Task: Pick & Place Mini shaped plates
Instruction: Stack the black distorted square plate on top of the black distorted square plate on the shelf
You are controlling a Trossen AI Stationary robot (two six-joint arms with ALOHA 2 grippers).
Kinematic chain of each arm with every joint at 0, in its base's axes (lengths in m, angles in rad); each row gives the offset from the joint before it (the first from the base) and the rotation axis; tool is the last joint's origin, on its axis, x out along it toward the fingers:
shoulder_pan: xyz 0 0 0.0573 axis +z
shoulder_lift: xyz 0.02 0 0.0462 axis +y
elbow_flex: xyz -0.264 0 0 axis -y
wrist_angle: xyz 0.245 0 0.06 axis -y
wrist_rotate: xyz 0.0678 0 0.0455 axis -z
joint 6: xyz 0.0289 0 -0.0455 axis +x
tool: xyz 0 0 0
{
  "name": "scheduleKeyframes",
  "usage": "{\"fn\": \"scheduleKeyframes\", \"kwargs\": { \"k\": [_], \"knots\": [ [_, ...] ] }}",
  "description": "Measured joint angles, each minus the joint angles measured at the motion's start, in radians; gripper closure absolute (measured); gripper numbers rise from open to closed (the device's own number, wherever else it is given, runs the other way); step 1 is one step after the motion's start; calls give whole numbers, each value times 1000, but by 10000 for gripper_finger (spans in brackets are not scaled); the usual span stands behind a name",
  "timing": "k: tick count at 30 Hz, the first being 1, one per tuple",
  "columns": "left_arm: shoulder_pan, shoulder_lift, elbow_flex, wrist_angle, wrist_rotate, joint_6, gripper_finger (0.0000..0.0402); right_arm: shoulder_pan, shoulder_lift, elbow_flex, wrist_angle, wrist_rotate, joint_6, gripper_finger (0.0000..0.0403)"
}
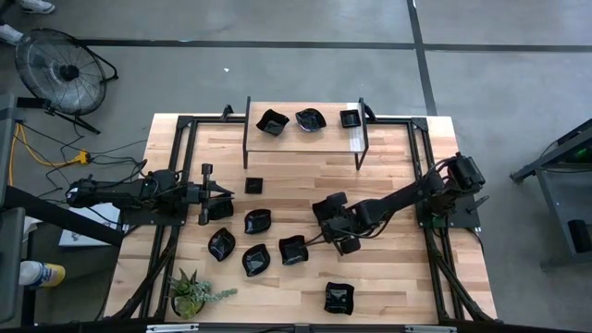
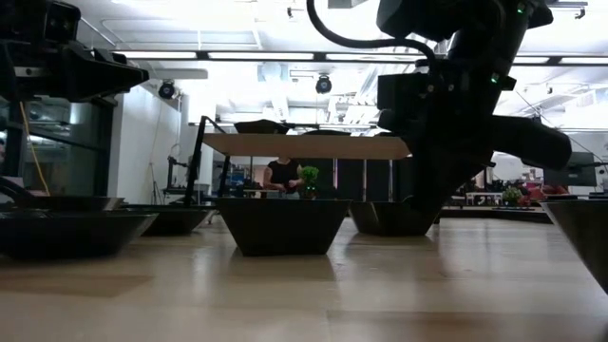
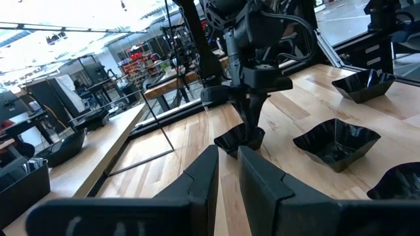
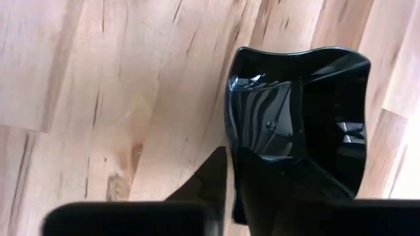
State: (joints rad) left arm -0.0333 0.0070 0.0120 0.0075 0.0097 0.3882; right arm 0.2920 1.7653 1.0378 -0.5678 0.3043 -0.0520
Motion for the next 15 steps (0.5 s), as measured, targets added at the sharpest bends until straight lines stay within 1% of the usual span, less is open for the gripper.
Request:
{"fn": "scheduleKeyframes", "kwargs": {
  "k": [3, 7, 10, 15],
  "knots": [
    [0, 0, 0, 0, 0, 0, 346, 0, 0, 0, 0, -2, 0, 397],
    [0, 0, 0, 0, 0, 0, 346, 0, 0, 0, 0, 4, 2, 394],
    [0, 0, 0, 0, 0, 0, 346, 0, 0, 3, -1, 6, 0, 400],
    [0, 0, 0, 0, 0, 0, 346, 9, 0, 34, -5, 8, 0, 400]
  ]
}}
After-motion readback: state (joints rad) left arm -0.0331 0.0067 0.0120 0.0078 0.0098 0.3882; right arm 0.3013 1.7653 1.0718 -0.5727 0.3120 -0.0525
